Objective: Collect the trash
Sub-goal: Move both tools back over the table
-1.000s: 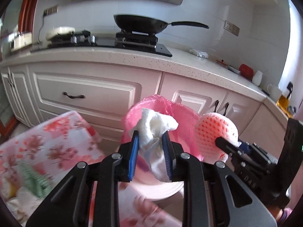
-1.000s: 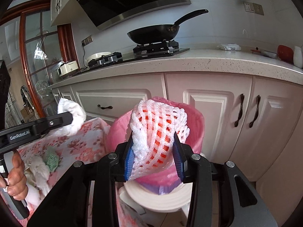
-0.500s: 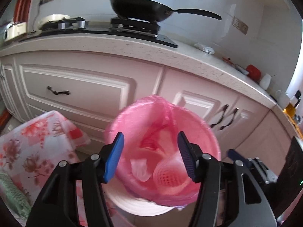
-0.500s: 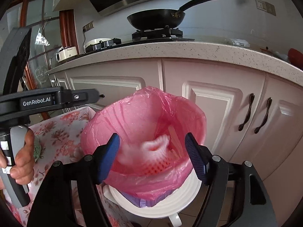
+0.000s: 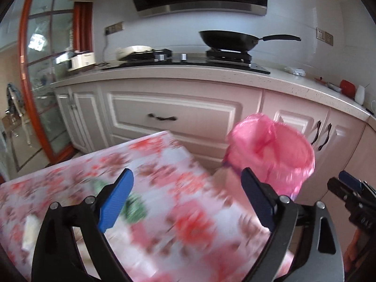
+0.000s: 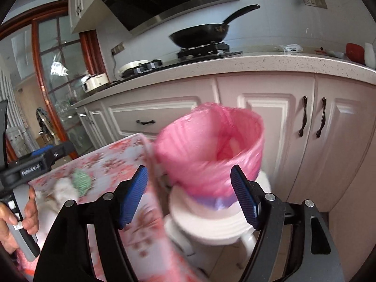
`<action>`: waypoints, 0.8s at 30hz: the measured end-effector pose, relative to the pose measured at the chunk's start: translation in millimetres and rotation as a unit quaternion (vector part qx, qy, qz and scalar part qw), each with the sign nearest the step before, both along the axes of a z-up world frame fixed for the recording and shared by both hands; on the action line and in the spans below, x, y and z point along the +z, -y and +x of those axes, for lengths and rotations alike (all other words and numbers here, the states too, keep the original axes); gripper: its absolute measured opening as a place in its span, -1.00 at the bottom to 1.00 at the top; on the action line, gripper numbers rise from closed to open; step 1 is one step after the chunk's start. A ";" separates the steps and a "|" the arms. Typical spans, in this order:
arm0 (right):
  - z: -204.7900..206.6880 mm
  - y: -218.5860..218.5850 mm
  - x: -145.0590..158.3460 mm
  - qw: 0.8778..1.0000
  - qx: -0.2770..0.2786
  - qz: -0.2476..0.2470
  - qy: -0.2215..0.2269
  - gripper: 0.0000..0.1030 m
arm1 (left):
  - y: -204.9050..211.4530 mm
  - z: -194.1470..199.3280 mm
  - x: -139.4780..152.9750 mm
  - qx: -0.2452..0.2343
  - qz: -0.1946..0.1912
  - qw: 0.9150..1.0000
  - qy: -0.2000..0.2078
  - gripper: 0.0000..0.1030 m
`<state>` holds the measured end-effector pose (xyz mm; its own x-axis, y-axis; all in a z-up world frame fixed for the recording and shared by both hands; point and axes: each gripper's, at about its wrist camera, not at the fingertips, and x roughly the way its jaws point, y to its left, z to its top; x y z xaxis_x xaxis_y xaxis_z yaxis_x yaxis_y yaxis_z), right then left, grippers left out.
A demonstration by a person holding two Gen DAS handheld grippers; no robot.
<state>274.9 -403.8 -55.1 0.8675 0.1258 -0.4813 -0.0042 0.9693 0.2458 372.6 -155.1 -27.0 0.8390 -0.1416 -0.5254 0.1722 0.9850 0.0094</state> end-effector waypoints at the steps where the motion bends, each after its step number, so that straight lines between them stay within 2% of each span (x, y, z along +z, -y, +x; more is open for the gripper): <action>1: -6.9 -7.9 0.3 1.000 0.003 -0.001 0.000 0.37 | -11.3 -13.4 0.2 0.006 0.000 1.000 -0.001 0.74; 8: -47.0 -67.1 -7.6 0.998 0.051 0.029 -0.023 0.37 | -92.6 -105.3 -0.7 0.049 0.004 0.999 -0.003 0.74; 12: -64.9 -105.1 -10.2 0.995 0.094 0.021 -0.036 0.37 | -142.3 -157.0 -8.1 0.089 0.007 0.996 -0.003 0.74; 18: -98.1 -166.5 -13.0 0.985 0.164 -0.011 -0.044 0.37 | -215.6 -227.1 -30.5 0.170 -0.016 0.985 -0.012 0.74; 24: -121.9 -223.6 -24.1 0.970 0.232 -0.034 -0.068 0.37 | -255.4 -272.6 -60.0 0.212 -0.030 0.976 -0.034 0.74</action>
<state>153.0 -180.2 -79.2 0.6527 0.4507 -0.6090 -0.4154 0.8851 0.2098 100.0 100.3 -87.0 0.7923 0.1782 -0.5835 -0.2530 0.9663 -0.0484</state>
